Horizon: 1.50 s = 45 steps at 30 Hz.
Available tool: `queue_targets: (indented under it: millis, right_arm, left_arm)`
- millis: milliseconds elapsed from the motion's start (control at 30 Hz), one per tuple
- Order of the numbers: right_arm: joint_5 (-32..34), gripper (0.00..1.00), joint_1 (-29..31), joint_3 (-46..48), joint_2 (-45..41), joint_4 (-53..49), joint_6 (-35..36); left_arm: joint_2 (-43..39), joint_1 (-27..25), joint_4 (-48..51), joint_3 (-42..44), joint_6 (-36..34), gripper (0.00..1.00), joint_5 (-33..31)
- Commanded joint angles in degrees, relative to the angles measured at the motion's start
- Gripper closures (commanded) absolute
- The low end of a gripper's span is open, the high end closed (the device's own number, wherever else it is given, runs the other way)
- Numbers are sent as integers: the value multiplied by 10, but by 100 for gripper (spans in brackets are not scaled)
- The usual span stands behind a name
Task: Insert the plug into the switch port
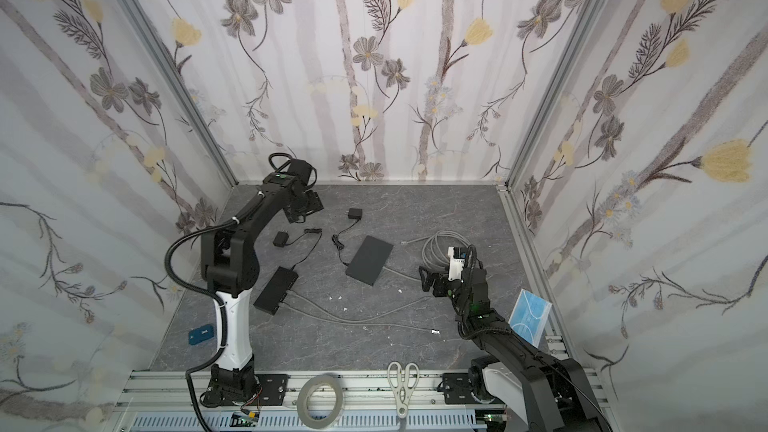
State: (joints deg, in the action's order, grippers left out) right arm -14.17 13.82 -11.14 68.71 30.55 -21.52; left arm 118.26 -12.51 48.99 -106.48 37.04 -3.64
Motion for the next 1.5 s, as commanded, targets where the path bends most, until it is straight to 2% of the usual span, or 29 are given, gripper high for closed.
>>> queue_targets:
  millis: [0,133,400,600,767,867,900,1067,1167,1200,1467]
  right_arm:
    - [11,0,3,-7,3,7,-1]
    - [14,0,7,-7,2,4,0]
    - [16,0,10,-9,1,0,1]
    - [15,0,11,-9,5,0,1]
    - [15,0,14,-15,15,-4,3]
    - [15,0,16,-17,17,-5,4]
    - [15,0,16,-17,17,-6,4]
    - [15,0,16,-18,18,-6,5]
    - [15,0,17,-20,21,-7,5]
    - [14,0,18,-20,21,-7,6]
    - [15,0,21,-23,26,-9,7]
  left_arm:
    - [-61,31,-2,99,111,24,-27]
    - [-63,57,12,128,104,24,-62]
    - [38,72,1,91,36,30,-70]
    - [90,78,9,54,-29,33,-135]
    - [104,92,1,45,-40,36,-111]
    - [109,99,-8,41,-45,42,-103]
    - [111,103,-11,39,-46,47,-95]
    - [112,108,-23,39,-49,52,-65]
    - [113,110,-30,40,-54,67,-60]
    - [114,112,-32,39,-58,69,-59]
    - [125,144,-38,14,-75,69,-89]
